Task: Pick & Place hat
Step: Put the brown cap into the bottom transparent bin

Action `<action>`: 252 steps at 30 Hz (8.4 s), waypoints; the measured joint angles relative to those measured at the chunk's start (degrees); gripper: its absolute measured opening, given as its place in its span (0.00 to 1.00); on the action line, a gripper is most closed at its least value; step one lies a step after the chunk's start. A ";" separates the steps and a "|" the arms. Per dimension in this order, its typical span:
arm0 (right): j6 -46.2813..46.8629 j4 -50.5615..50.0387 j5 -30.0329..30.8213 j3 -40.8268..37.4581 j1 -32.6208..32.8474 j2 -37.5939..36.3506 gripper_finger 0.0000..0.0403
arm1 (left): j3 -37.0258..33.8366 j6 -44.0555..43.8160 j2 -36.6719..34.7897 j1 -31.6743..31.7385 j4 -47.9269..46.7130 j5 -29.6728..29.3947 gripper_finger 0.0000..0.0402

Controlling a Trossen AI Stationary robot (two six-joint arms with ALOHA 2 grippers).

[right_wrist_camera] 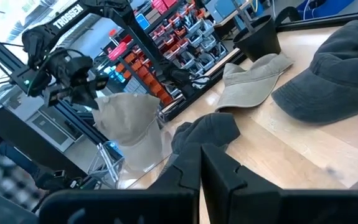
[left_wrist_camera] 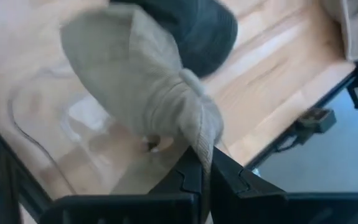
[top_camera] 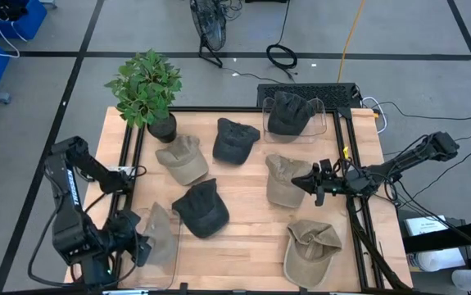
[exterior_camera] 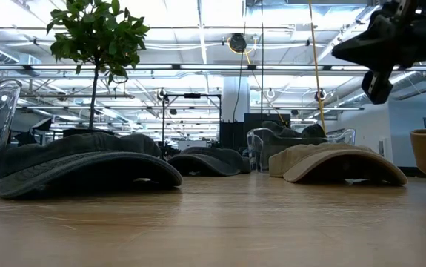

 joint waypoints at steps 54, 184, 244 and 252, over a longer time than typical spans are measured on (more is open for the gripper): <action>-4.60 0.66 -0.27 0.00 -0.43 0.02 0.00 | -3.46 21.59 -22.28 5.77 -5.77 -20.68 0.38; -15.27 -31.88 -38.69 32.96 -36.64 20.32 0.00 | -17.35 120.40 -7.55 72.68 73.94 29.13 0.74; -22.31 -29.40 -37.56 39.34 -34.11 19.93 0.47 | 13.17 105.02 10.76 69.05 46.22 26.49 0.03; -26.91 -35.34 -37.43 39.32 -35.68 16.27 0.59 | 13.18 90.04 3.27 63.18 41.96 15.23 0.03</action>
